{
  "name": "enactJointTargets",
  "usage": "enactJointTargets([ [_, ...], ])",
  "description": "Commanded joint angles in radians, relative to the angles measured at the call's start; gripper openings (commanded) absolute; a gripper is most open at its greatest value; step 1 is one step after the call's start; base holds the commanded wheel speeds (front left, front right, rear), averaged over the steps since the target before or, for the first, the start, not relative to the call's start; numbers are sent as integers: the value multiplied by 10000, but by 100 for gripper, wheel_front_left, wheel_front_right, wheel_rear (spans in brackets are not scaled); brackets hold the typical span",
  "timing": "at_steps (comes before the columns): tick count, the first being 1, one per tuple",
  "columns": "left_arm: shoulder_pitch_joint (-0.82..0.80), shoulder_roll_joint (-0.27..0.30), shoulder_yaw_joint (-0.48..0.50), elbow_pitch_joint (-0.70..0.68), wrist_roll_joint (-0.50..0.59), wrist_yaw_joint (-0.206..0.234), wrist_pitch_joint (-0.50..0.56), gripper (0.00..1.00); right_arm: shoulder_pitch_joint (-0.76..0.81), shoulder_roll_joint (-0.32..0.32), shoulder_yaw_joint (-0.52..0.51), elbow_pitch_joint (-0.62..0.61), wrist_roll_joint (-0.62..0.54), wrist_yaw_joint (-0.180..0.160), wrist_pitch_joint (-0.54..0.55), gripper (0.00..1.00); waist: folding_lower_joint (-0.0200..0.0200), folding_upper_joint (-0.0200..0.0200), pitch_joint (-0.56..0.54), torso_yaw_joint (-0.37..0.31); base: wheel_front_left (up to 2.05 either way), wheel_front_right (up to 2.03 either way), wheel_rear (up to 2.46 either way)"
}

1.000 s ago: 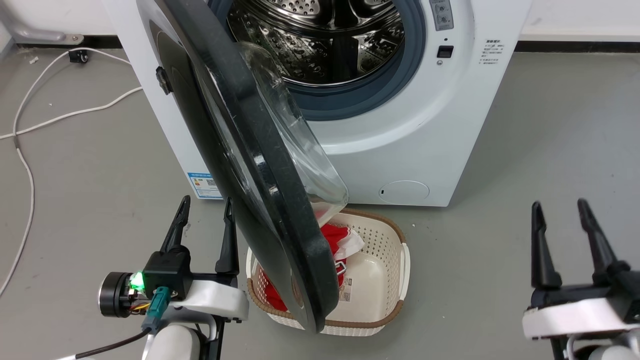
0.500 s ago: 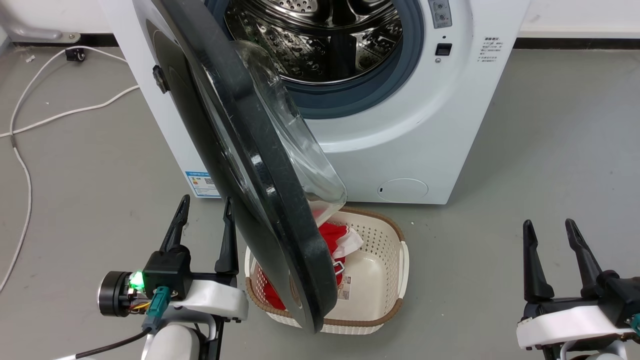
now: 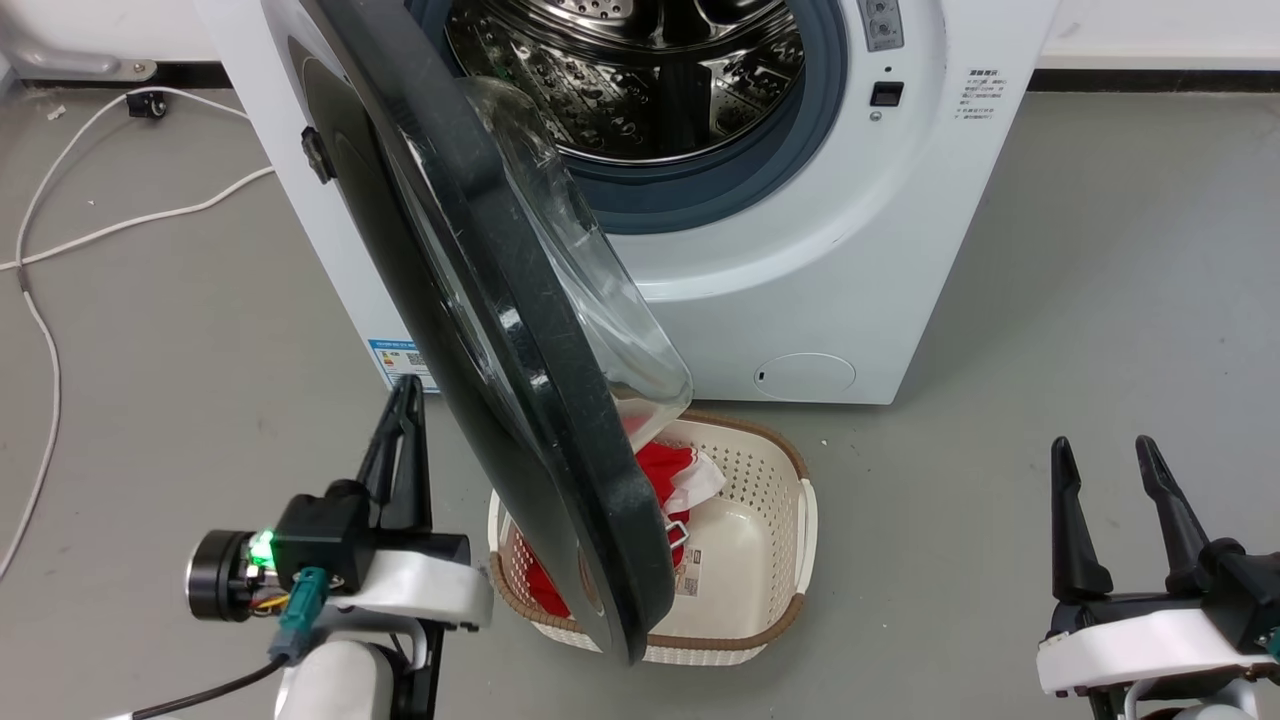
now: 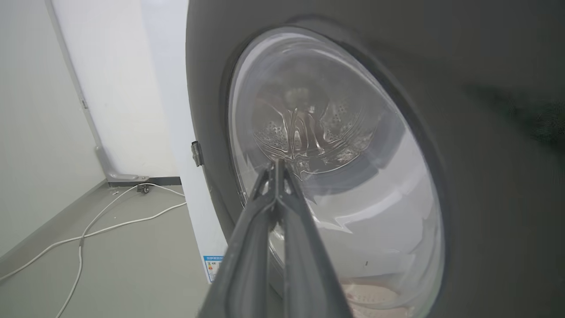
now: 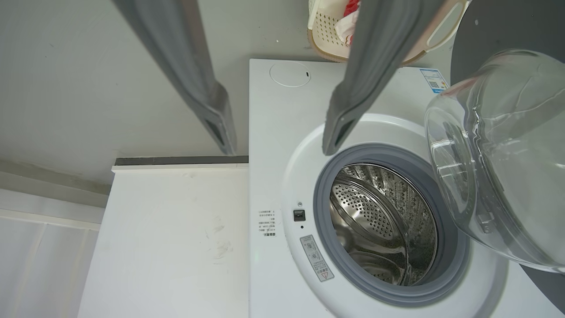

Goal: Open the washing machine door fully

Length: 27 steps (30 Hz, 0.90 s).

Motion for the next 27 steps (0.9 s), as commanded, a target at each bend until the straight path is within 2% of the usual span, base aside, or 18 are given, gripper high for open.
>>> enactJointTargets([
  [1, -114, 19, 47, -177, -52, 39, -25, 0, -174, 31, -18, -2, 53, -7, -30, 100, 0, 0, 13, 1, 0, 0, 0],
  [12, -551, -20, 265, -3438, -232, 187, -24, 0, -149, 30, -20, 56, 101, -7, -27, 100, 0, 0, 29, 63, 0, 0, 0],
  [17, -905, -32, -12, -5186, -161, 161, -24, 0, -163, 30, -20, 81, 113, -7, -28, 100, 0, 0, 11, 43, 0, 0, 0],
  [22, -1055, -37, -752, -6475, -272, -50, -22, 0, -184, 30, -37, 139, 151, -7, -28, 100, 0, 0, -14, -1, 0, 0, 0],
  [27, -642, -33, -1970, -6480, -720, -450, -17, 0, -142, 30, -36, 201, 189, -7, -28, 100, 0, 0, -55, -45, 0, 0, 0],
])
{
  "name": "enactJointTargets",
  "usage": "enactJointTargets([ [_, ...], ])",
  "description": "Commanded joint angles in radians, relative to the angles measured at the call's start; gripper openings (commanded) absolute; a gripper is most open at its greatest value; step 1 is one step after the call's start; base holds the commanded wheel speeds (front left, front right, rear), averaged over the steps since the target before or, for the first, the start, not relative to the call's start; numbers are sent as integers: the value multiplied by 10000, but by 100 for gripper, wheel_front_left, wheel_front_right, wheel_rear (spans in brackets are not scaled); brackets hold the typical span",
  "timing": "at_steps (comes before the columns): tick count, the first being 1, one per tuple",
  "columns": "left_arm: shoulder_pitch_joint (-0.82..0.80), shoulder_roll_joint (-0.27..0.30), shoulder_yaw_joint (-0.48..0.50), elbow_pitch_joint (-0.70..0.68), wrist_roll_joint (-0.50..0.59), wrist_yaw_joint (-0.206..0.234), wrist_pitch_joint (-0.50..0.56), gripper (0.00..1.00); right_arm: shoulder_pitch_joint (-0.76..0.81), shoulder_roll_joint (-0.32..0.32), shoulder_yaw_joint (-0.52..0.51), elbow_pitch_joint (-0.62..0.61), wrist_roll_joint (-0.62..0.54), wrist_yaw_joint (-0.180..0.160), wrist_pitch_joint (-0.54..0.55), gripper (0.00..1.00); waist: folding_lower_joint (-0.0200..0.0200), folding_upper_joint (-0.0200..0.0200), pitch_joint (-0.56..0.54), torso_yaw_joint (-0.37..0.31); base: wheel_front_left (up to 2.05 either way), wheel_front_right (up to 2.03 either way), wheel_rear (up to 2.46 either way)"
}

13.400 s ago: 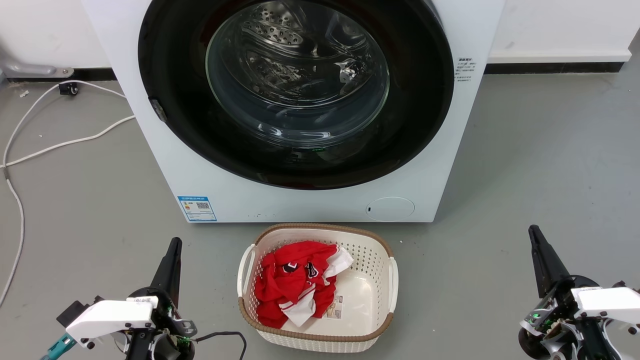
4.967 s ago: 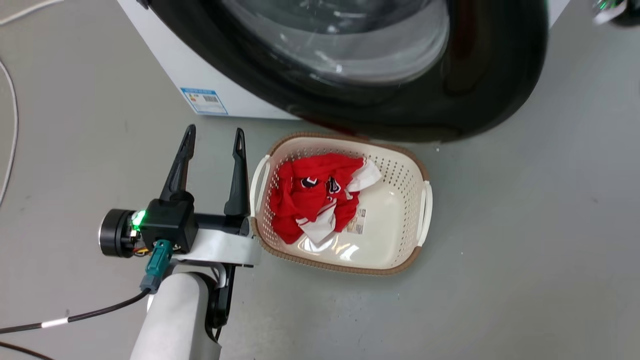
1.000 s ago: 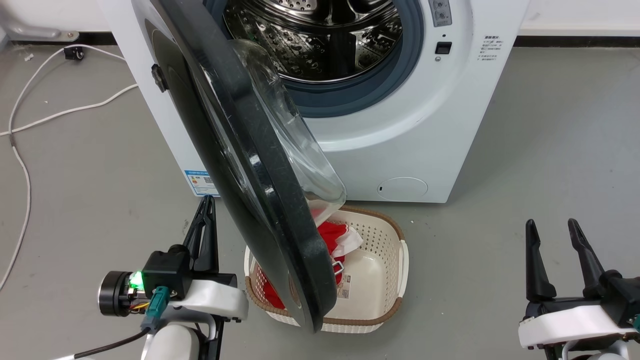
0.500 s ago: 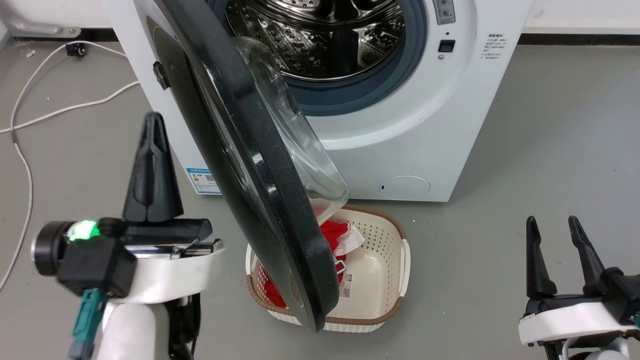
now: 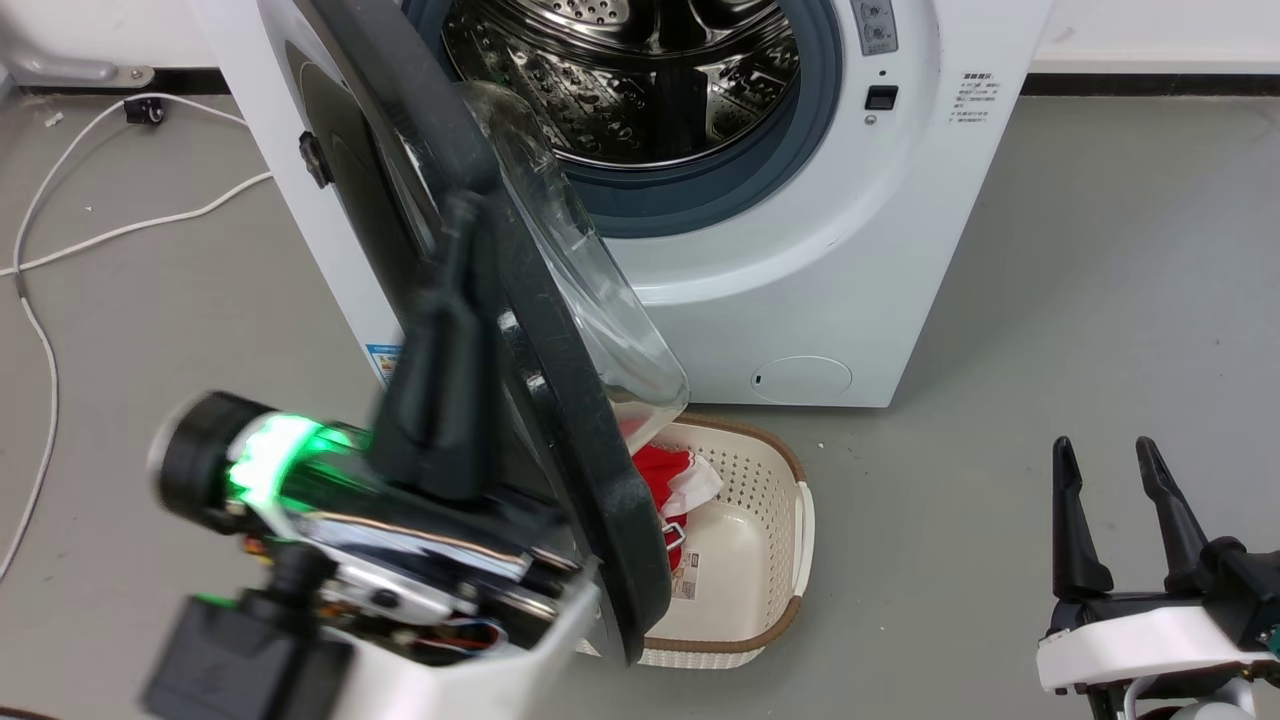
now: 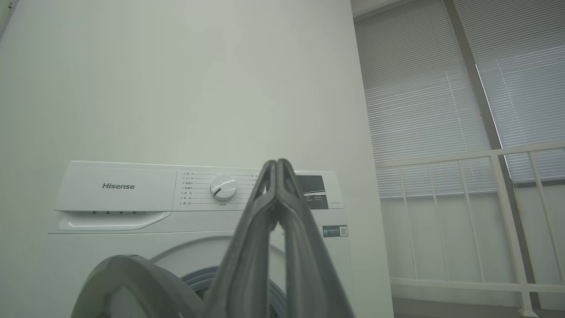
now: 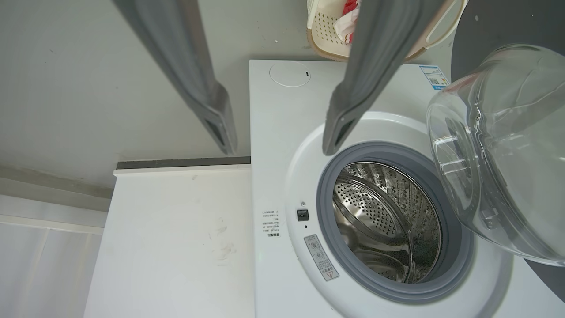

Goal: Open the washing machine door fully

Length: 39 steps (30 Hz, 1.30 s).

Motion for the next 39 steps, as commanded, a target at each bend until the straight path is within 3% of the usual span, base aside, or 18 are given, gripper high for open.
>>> enactJointTargets([
  [1, 207, -3, -240, 137, -77, -106, -6, 0, -40, 28, -12, 29, 13, -7, -23, 100, 0, 0, 3, -2, 0, 0, 0],
  [6, 792, 69, -1232, 647, -252, -406, 613, 0, 23, 27, 32, 92, 53, -7, -23, 100, 0, 0, -33, -21, 0, 0, 0],
  [19, 2317, 566, -2189, 1720, -1069, -598, 3102, 0, 68, 27, 116, 244, 103, -7, -21, 100, 0, 0, -66, 56, 0, 0, 0],
  [24, 2452, 527, -2569, 2507, -1085, -631, 3242, 0, 23, 25, 222, 291, 149, -7, -8, 100, 0, 0, -51, -13, 0, 0, 0],
  [39, 1862, 485, -2277, 4298, -601, 22, 2411, 0, -181, 26, 286, 405, 331, -7, -3, 100, 0, 0, 277, -223, 0, 0, 0],
])
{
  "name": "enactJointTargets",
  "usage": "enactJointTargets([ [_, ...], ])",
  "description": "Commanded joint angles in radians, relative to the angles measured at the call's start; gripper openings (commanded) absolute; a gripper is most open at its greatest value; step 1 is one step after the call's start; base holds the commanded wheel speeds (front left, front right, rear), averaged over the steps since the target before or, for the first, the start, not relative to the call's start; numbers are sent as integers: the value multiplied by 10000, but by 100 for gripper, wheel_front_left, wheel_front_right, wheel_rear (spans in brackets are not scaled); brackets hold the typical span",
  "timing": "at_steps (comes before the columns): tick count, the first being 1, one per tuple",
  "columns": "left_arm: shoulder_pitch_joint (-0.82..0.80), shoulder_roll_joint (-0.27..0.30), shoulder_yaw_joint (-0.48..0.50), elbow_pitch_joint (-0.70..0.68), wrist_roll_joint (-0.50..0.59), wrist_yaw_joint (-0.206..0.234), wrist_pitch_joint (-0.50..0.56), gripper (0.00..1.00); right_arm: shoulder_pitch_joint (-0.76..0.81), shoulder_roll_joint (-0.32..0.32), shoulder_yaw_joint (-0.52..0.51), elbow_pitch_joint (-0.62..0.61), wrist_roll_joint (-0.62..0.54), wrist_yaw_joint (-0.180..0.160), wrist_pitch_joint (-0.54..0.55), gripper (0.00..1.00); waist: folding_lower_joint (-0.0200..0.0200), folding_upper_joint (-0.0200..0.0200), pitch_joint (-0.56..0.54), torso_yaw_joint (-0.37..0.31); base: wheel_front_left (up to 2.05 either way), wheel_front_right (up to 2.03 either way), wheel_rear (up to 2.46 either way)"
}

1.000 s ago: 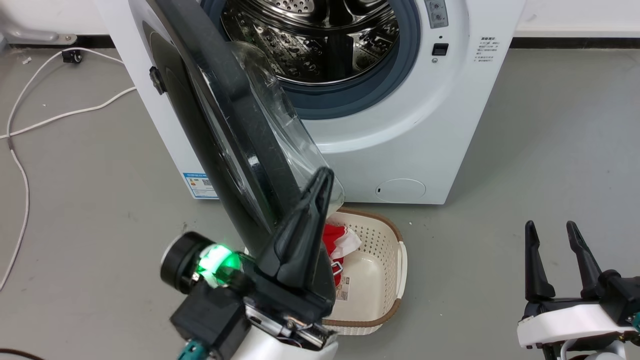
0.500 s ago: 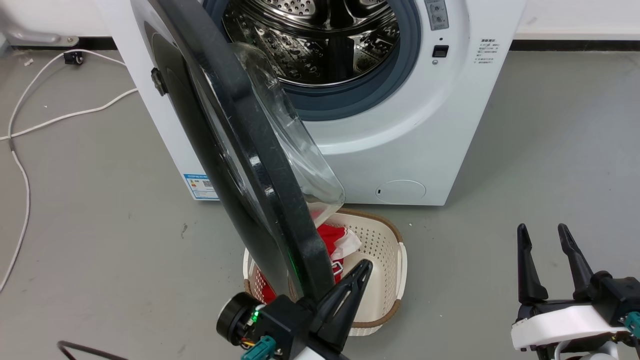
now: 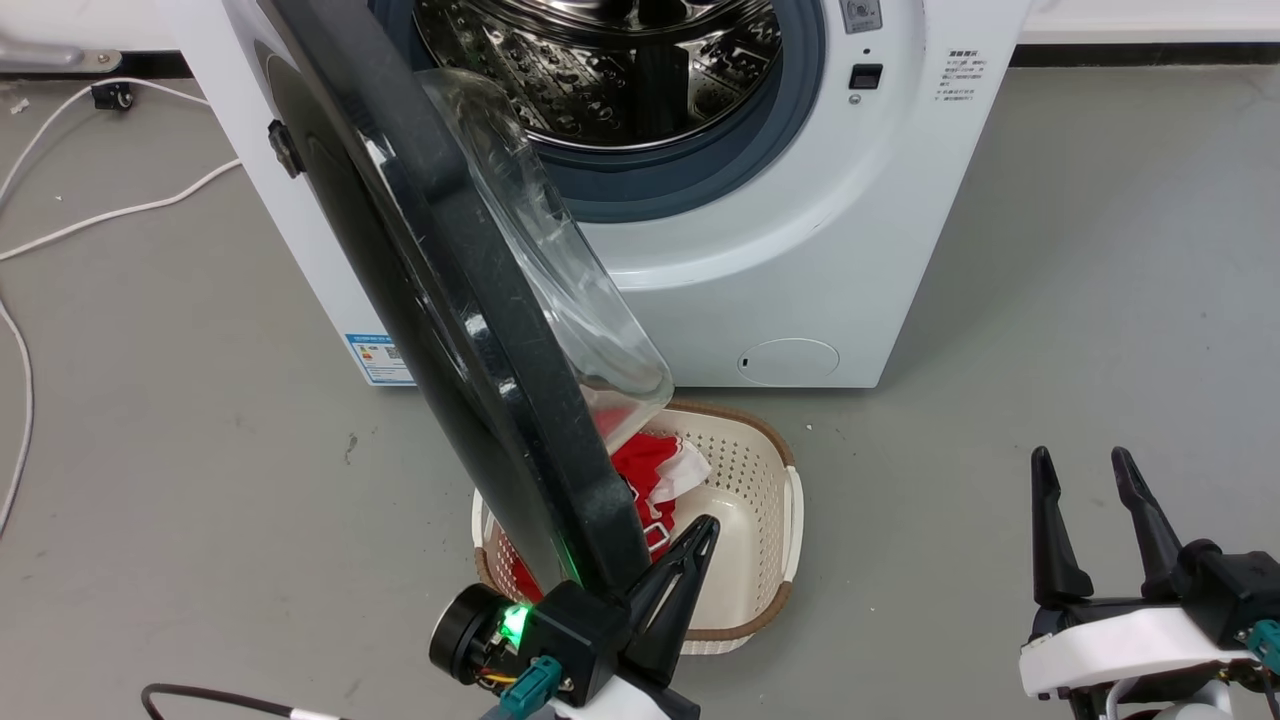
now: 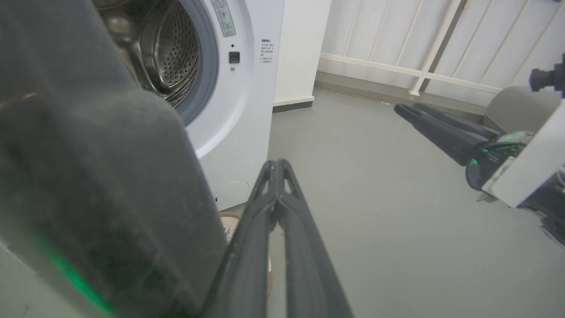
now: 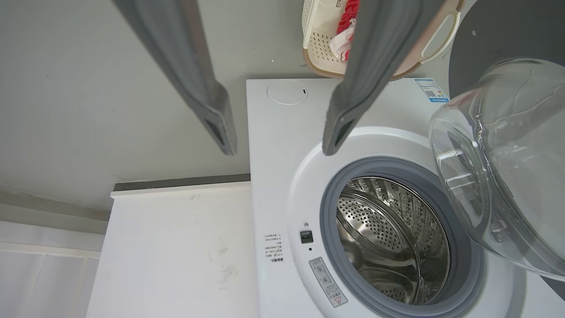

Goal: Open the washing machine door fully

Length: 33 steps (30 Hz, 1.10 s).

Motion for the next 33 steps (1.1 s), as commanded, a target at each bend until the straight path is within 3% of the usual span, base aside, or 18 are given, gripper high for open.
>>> enactJointTargets([
  [1, -129, 64, 123, 86, 71, 125, -99, 0, -137, 22, 26, 29, 66, -7, -10, 100, 0, 0, -5, -4, 0, 0, 0],
  [15, 416, 284, 380, -266, 186, 732, -217, 0, -71, 22, -43, 209, 213, -7, -25, 100, 0, 0, -223, 376, 0, 0, 0],
  [33, 1357, 715, 516, -951, 115, 1256, -9, 0, 214, 19, -124, 238, 254, -7, -29, 100, 0, 0, -652, 1940, 0, 0, 0],
])
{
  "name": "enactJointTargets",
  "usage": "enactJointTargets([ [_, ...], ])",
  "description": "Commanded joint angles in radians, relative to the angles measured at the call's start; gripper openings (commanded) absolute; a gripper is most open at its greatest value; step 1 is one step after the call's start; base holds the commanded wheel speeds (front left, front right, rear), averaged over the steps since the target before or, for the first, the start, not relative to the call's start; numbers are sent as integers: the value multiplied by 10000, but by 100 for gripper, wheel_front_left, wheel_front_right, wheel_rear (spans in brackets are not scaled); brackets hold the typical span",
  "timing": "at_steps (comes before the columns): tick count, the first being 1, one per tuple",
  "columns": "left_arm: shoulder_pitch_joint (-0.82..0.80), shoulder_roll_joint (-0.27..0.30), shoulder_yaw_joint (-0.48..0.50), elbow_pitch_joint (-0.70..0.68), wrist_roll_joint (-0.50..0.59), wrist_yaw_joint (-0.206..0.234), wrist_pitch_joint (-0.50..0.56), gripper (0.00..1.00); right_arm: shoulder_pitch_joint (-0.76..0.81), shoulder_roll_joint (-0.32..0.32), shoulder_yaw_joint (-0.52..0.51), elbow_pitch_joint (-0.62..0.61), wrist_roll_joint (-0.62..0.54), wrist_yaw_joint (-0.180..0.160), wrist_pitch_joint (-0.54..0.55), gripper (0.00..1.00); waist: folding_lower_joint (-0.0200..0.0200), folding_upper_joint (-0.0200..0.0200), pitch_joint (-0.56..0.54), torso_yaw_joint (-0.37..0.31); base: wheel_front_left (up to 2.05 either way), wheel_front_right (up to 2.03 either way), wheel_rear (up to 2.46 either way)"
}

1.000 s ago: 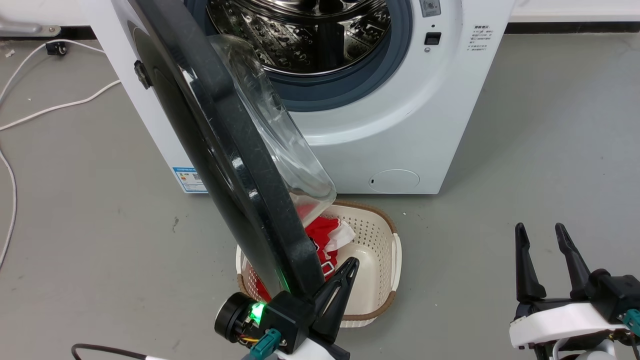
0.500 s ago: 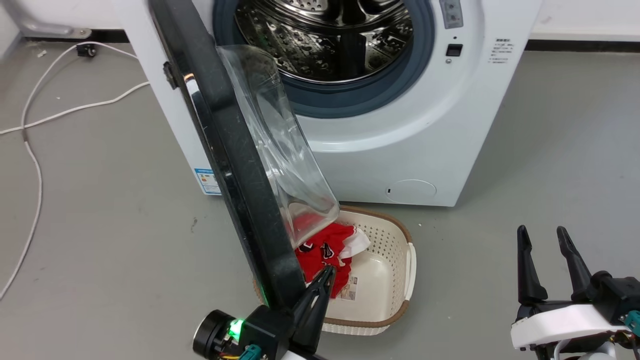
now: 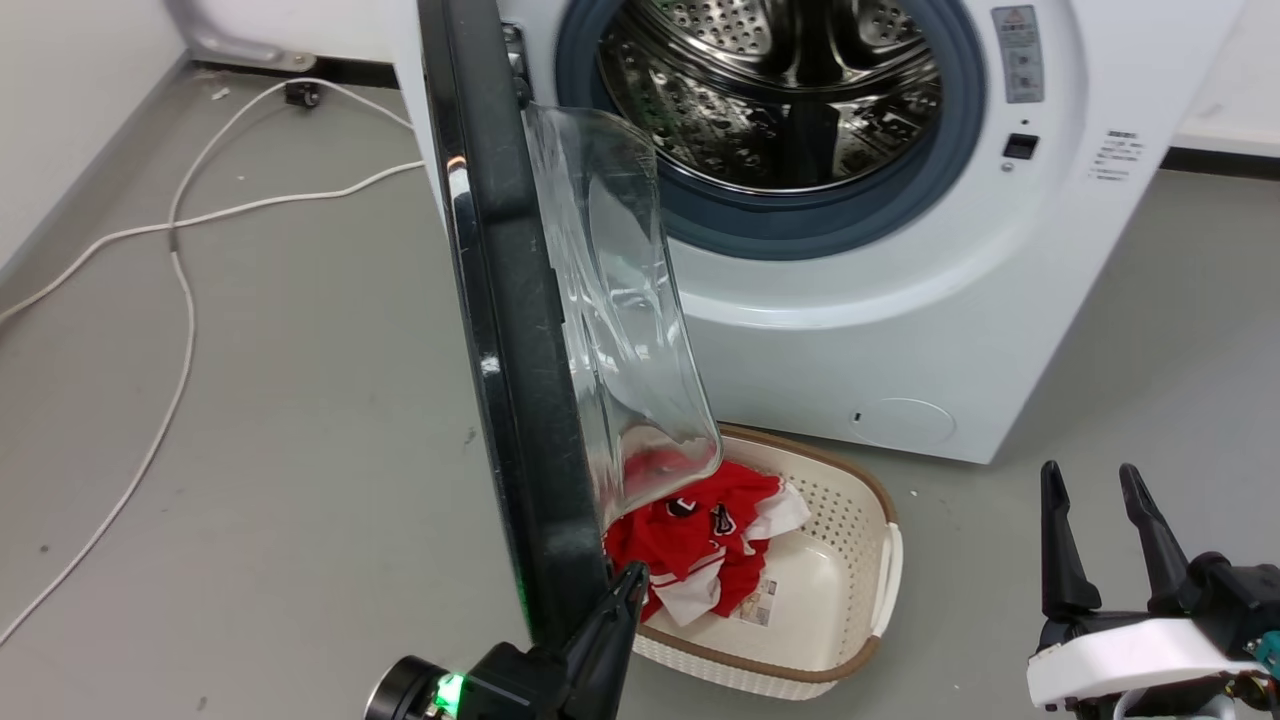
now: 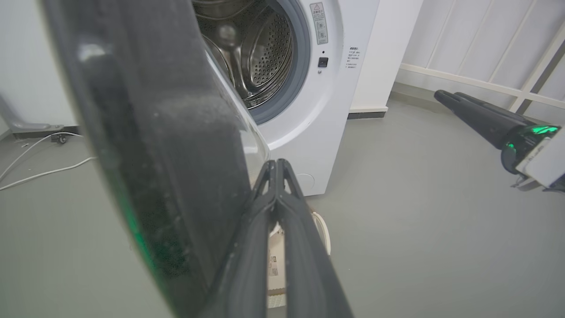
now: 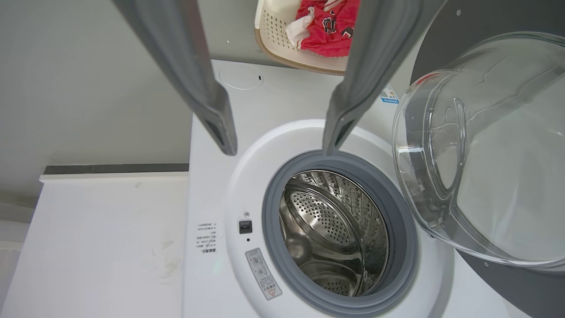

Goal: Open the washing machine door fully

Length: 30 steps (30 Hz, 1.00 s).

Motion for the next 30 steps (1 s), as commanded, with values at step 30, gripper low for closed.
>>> enactJointTargets([
  [30, -527, 635, 2460, 828, -810, 1151, -1198, 0, 12, 14, -53, -82, -122, -7, 27, 100, 0, -1, 312, 2468, 0, 0, 0],
])
